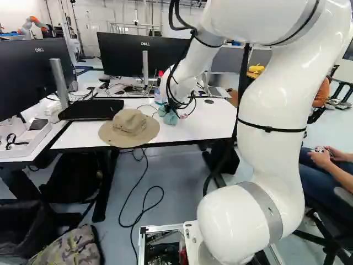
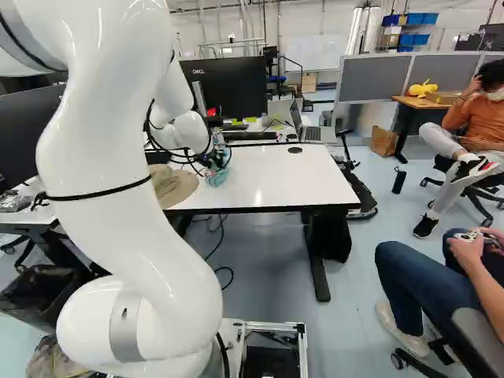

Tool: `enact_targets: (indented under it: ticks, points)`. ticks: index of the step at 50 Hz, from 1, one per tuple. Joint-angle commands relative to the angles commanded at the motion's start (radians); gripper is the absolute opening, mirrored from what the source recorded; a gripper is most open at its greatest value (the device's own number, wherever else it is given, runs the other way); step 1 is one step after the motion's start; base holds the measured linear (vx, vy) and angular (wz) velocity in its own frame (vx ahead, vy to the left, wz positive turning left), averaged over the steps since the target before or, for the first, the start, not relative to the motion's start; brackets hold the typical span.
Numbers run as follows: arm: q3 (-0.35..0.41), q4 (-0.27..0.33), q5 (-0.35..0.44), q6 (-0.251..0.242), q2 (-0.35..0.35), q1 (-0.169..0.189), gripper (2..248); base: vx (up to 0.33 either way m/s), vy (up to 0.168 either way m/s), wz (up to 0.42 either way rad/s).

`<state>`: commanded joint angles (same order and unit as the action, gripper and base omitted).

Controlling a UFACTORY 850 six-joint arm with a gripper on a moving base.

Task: Clean the table with the green towel

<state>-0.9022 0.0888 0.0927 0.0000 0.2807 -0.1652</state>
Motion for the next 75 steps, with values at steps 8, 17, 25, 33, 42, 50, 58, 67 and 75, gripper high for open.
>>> enact_targets:
  ticks: [8,17,25,33,42,50,58,67,75]
  points:
    - [-0.001,0.0,0.02,0.0,0.012,0.0,50,0.0,0.0,0.0]
    - [-0.001,0.0,0.02,0.0,0.012,0.0,50,0.0,0.0,0.0]
    - [-0.001,0.0,0.011,0.0,0.012,0.0,50,0.0,0.0,0.0]
    - [-0.001,0.0,-0.01,0.0,0.012,0.0,50,0.0,0.0,0.0]
    - [-0.001,0.0,-0.013,0.0,0.012,0.0,50,0.0,0.0,0.0]
    - [-0.001,0.0,-0.013,0.0,0.012,0.0,50,0.0,0.0,0.0]
    - [-0.001,0.0,-0.013,0.0,0.012,0.0,50,0.0,0.0,0.0]
    - [-0.001,0.0,-0.013,0.0,0.012,0.0,50,0.0,0.0,0.0]
    - [-0.021,0.0,-0.013,0.0,0.028,0.007,50,0.0,0.0,0.0]
